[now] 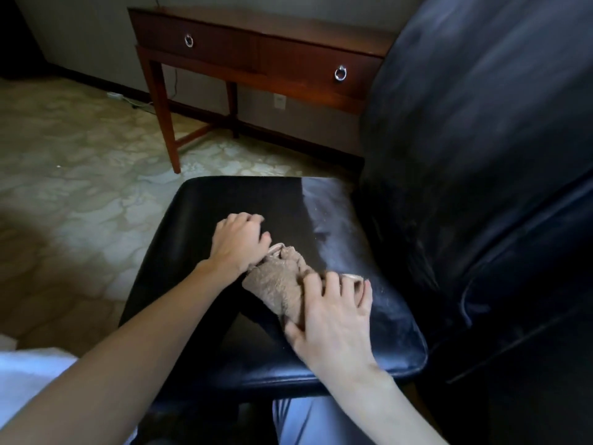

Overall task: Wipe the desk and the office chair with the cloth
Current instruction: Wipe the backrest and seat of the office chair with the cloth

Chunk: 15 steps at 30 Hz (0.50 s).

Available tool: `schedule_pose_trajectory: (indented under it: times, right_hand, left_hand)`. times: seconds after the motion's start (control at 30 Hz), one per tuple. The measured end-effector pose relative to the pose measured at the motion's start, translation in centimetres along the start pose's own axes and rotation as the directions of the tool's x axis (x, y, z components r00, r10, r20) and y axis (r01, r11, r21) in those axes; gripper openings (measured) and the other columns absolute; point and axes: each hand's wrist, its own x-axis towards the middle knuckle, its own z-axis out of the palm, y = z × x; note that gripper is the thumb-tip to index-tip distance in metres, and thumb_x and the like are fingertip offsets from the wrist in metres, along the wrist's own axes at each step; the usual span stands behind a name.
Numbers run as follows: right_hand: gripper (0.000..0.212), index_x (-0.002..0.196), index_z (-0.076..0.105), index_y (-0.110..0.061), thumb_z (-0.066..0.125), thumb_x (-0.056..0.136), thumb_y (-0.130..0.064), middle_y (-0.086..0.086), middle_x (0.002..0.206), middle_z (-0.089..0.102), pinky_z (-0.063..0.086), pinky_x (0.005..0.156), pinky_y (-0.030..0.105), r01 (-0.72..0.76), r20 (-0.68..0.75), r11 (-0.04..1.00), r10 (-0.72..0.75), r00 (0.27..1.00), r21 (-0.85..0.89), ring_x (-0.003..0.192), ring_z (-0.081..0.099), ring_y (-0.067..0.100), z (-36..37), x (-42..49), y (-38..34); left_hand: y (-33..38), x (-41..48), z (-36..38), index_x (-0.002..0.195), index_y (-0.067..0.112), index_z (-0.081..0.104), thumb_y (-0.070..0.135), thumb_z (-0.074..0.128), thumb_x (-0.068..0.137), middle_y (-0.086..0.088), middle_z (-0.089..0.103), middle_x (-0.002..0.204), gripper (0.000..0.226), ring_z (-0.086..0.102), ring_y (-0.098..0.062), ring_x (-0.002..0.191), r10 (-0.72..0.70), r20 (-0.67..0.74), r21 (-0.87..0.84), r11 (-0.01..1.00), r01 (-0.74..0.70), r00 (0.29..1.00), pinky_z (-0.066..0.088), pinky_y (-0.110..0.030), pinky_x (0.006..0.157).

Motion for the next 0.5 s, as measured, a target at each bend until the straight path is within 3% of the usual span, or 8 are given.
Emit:
schedule_pose_trajectory:
  times: [0.13,0.2,0.3,0.4,0.5]
  right_hand:
    - [0.077,0.155,0.029,-0.035,0.057,0.087,-0.055,-0.006,0.147,0.044,0.025,0.122,0.05,0.015,0.017,0.987,-0.018,1.0,0.158,0.139,0.038,0.025,0.9,-0.2,1.8]
    - [0.072,0.153,0.037,-0.037,0.054,0.086,-0.056,-0.007,0.142,0.05,0.03,0.119,0.044,0.028,-0.04,0.98,-0.02,0.999,0.195,0.134,0.043,0.023,1.3,0.4,2.4]
    - [0.059,0.136,0.058,-0.031,0.055,0.082,-0.054,-0.002,0.122,0.062,0.043,0.108,0.043,0.035,-0.145,0.973,-0.002,0.989,0.229,0.118,0.054,0.027,2.1,2.5,3.3]
    - [0.052,0.123,0.066,-0.027,0.057,0.08,-0.055,0.002,0.11,0.066,0.049,0.099,0.046,0.065,-0.192,0.958,-0.011,0.981,0.278,0.112,0.053,0.03,3.1,6.0,4.1]
    - [0.048,0.123,0.067,-0.028,0.064,0.084,-0.056,0.002,0.112,0.067,0.05,0.096,0.047,0.104,-0.195,0.939,-0.04,0.98,0.329,0.113,0.052,0.031,3.6,11.2,4.6]
  left_hand:
    - [1.2,-1.7,1.3,0.149,0.011,0.052,0.04,0.049,0.106,-0.009,0.054,0.152,0.051,0.045,-0.027,0.142,-0.036,0.022,-0.146,0.989,0.039,0.999,0.031,-0.04,0.12]
    - [0.5,-2.4,2.0,0.148,0.013,0.053,0.041,0.045,0.108,-0.006,0.053,0.153,0.05,0.043,-0.022,0.145,-0.066,-0.018,-0.26,0.964,0.059,0.998,0.025,-0.04,0.124]
    - [-0.1,-2.7,2.7,0.146,0.024,0.056,0.05,0.037,0.108,0.002,0.059,0.147,0.05,0.046,-0.017,0.141,-0.182,-0.047,-0.41,0.9,0.147,0.982,0.031,-0.043,0.121]
    - [0.1,-2.8,3.7,0.145,0.033,0.053,0.06,0.027,0.105,0.007,0.057,0.147,0.055,0.043,-0.017,0.142,-0.232,-0.034,-0.395,0.896,0.2,0.972,0.035,-0.045,0.117]
    - [0.3,-2.7,4.0,0.147,0.039,0.047,0.073,0.012,0.093,0.008,0.056,0.147,0.073,0.045,-0.017,0.141,-0.334,-0.003,-0.428,0.852,0.3,0.943,0.038,-0.047,0.113]
